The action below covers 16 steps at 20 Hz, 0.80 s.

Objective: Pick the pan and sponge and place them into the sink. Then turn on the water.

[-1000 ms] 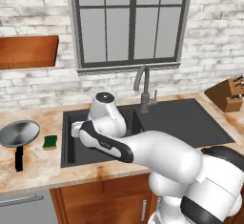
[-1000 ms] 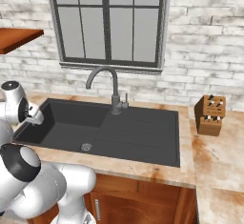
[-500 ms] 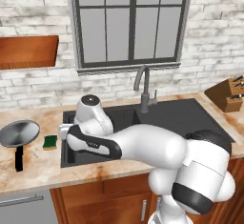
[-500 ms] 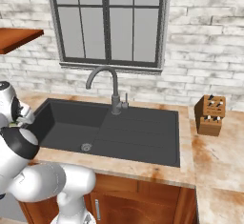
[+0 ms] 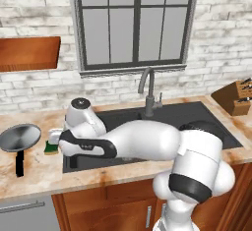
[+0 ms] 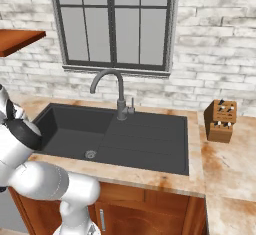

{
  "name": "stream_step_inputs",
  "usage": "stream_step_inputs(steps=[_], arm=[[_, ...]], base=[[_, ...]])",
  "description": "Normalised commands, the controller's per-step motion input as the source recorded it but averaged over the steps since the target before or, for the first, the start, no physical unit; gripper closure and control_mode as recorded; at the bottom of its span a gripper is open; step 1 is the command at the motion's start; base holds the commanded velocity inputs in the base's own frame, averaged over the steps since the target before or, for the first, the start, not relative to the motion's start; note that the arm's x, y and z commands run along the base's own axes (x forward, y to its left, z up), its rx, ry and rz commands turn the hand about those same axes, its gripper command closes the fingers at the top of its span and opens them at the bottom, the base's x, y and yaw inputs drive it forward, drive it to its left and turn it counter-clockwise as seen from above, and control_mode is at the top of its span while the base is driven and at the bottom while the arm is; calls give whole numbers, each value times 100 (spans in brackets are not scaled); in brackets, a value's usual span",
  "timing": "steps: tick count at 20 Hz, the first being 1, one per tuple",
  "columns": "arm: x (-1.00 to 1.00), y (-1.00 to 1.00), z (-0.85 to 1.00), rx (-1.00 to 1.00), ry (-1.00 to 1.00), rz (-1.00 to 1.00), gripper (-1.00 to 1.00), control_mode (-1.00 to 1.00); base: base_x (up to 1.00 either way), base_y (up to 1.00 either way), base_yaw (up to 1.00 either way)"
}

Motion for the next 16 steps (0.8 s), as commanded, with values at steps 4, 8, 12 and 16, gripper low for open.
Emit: stream_step_inputs(steps=[4, 8, 12, 16], arm=[[9, 42, 0, 0, 1, 1, -100, -100], [9, 47, -5, 0, 2, 0, -100, -100], [10, 50, -6, 0, 2, 0, -100, -100], [4, 50, -1, 0, 1, 0, -100, -100]], base=[[0, 0, 0], [0, 0, 0], [0, 0, 0], [0, 0, 0]])
